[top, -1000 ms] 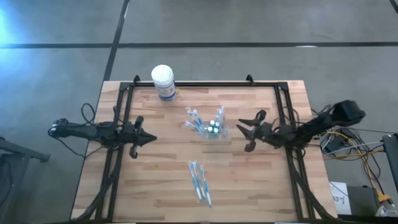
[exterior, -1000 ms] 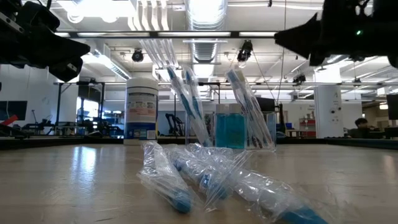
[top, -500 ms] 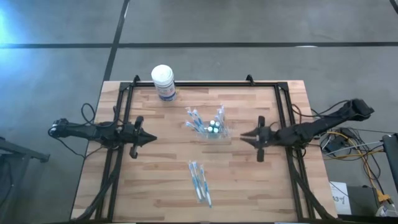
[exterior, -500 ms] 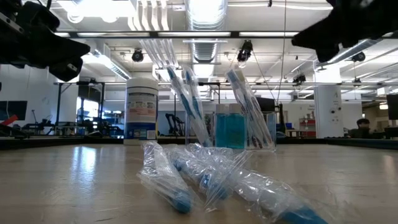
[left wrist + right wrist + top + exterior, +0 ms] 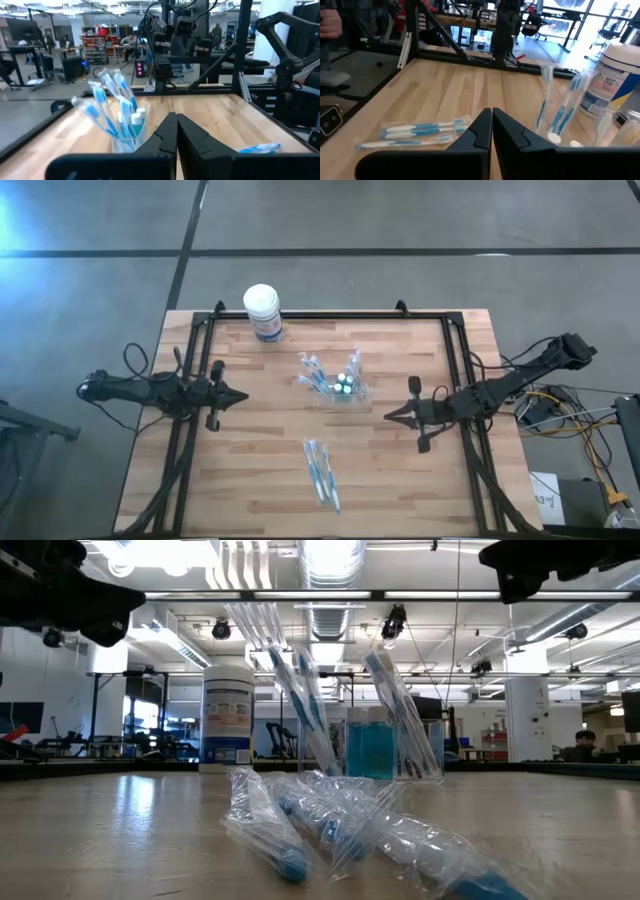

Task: Pick & Place toothbrushing station
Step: Put the blue toothbrush into the transparent organizer

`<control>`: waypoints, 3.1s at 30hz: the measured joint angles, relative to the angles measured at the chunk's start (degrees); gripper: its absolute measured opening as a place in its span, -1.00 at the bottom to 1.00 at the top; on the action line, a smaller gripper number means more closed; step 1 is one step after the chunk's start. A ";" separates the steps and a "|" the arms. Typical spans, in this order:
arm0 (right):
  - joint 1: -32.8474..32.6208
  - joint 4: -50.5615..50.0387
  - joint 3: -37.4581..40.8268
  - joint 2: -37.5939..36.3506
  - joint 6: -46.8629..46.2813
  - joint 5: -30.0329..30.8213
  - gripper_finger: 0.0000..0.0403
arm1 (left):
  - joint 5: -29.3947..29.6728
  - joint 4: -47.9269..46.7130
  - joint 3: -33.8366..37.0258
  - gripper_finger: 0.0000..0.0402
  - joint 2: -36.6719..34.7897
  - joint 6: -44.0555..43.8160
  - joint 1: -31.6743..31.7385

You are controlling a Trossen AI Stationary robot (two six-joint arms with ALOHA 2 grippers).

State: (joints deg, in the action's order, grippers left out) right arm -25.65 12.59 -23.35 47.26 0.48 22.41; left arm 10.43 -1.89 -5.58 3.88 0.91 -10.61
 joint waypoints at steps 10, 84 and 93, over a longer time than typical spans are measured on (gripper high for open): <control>0.04 -0.03 0.09 -0.21 -0.32 0.00 -0.96 | 0.12 -1.88 -2.23 -0.98 -0.02 2.23 0.00; 5.35 -54.18 -70.97 76.57 -52.67 -19.43 -0.07 | -5.39 -7.22 -1.62 -0.93 0.00 -4.67 -0.03; 5.29 -53.80 -67.69 76.57 -52.66 -19.45 -0.07 | -6.69 -7.26 -1.62 -0.93 0.00 -6.15 -0.04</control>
State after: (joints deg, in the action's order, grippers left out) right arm -20.36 -41.21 -91.05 123.83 -52.18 2.96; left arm 3.73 -9.15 -7.20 3.88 -5.23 -10.66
